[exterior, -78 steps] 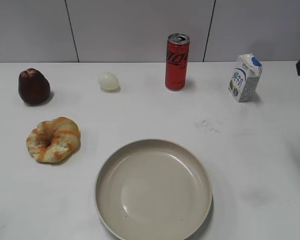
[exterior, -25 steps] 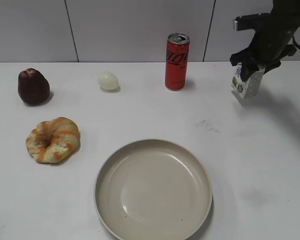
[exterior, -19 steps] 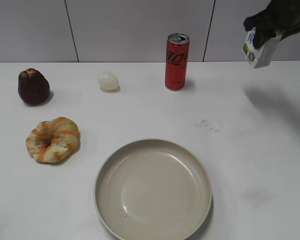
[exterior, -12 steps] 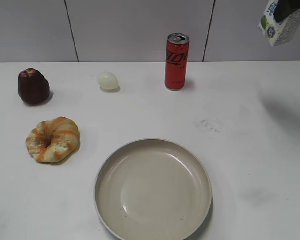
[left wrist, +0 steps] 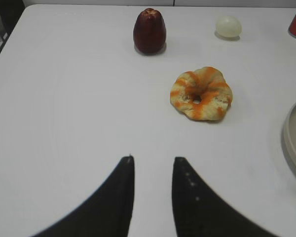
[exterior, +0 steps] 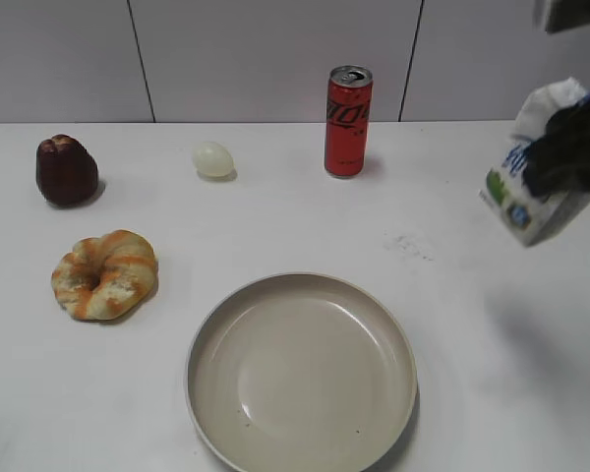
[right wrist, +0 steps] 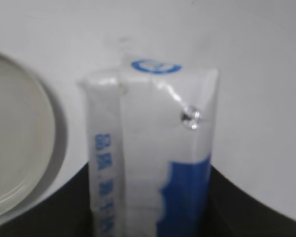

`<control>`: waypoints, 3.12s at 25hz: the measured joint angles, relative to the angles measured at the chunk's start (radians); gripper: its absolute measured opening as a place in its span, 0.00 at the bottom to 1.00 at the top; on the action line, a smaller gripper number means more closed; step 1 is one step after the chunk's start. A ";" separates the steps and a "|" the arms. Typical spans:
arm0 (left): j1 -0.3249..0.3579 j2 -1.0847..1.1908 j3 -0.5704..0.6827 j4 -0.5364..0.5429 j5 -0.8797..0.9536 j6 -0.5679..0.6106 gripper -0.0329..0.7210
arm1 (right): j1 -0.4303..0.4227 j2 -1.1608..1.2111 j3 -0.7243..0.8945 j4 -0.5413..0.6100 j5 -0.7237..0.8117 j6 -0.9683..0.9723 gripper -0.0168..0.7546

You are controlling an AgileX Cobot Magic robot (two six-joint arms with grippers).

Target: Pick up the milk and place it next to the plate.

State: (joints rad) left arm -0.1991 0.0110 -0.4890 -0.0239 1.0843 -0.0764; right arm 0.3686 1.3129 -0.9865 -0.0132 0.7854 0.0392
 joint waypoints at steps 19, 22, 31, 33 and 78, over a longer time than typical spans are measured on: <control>0.000 0.000 0.000 0.000 0.000 0.000 0.32 | 0.150 0.282 0.155 -0.044 -0.156 0.313 0.39; 0.000 0.000 0.000 0.000 0.000 0.000 0.32 | 0.150 0.312 0.155 -0.001 -0.177 0.263 0.42; 0.000 0.000 0.000 0.000 0.000 0.000 0.32 | 0.150 0.316 0.151 0.100 -0.230 0.152 0.77; 0.000 0.000 0.000 0.000 0.000 0.000 0.32 | 0.150 0.316 0.128 0.098 -0.205 0.150 0.79; 0.000 0.000 0.000 0.000 0.000 0.000 0.32 | -0.389 -0.055 -0.049 0.063 0.282 -0.196 0.75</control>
State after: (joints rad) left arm -0.1991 0.0110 -0.4890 -0.0239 1.0843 -0.0764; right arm -0.0207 1.2582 -1.0353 0.0499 1.0675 -0.1566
